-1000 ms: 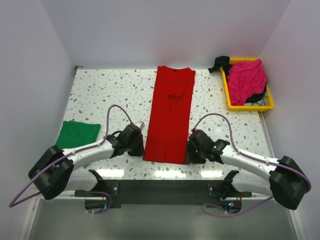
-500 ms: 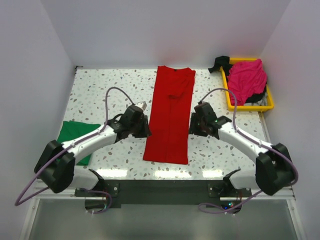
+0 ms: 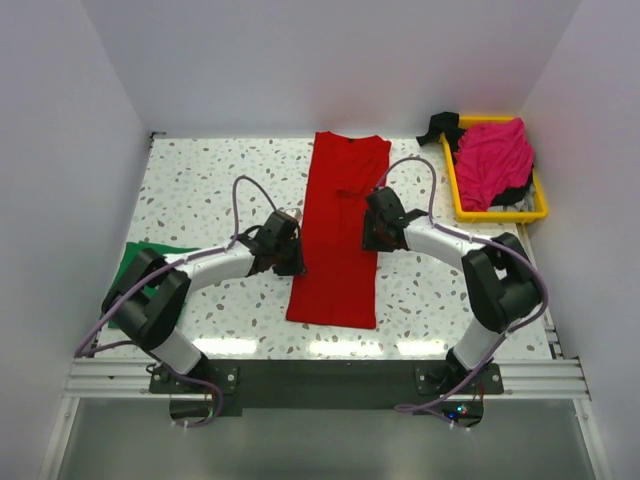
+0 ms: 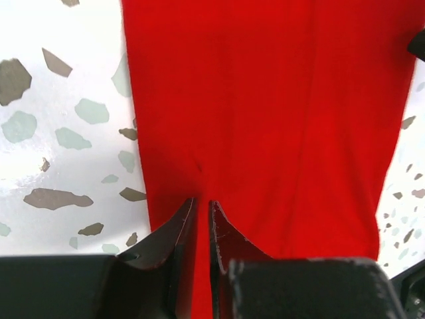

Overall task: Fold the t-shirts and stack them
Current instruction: Fold the tshirt

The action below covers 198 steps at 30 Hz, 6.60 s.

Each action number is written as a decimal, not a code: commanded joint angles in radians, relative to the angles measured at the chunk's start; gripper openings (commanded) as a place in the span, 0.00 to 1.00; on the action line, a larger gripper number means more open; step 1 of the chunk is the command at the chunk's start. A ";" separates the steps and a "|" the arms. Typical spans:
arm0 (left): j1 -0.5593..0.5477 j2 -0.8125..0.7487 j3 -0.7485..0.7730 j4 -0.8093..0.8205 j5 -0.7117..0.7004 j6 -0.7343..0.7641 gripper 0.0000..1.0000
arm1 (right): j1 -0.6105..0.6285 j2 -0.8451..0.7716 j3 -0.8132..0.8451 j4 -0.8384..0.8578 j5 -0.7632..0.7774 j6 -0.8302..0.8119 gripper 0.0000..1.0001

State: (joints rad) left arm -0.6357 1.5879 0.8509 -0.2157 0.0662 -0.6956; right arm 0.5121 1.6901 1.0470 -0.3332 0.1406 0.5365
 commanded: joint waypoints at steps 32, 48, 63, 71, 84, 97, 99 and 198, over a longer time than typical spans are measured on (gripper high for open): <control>0.005 0.004 -0.145 0.068 0.027 -0.031 0.04 | -0.030 0.033 -0.013 0.005 0.074 -0.064 0.03; 0.005 -0.025 -0.182 0.053 0.023 -0.032 0.02 | -0.089 -0.013 -0.045 0.017 -0.006 -0.056 0.03; 0.005 -0.036 -0.167 0.053 0.032 -0.031 0.01 | -0.055 -0.112 -0.110 0.020 -0.039 -0.052 0.36; 0.005 -0.026 -0.162 0.056 0.037 -0.027 0.01 | 0.046 -0.070 -0.119 0.010 0.031 -0.029 0.29; 0.005 -0.032 -0.171 0.053 0.037 -0.025 0.01 | 0.052 -0.038 -0.117 -0.009 0.062 -0.046 0.29; 0.005 -0.032 -0.177 0.049 0.029 -0.025 0.00 | 0.045 -0.044 -0.122 -0.036 0.091 -0.063 0.03; 0.005 -0.034 -0.177 0.047 0.027 -0.025 0.00 | 0.037 -0.050 -0.123 -0.038 0.094 -0.064 0.01; -0.073 -0.367 -0.426 -0.037 0.143 -0.085 0.00 | 0.014 -0.639 -0.651 0.005 -0.495 0.267 0.05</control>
State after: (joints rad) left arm -0.7010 1.2270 0.4042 -0.1436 0.2646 -0.8036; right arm 0.5289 1.0950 0.3439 -0.2806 -0.3805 0.8234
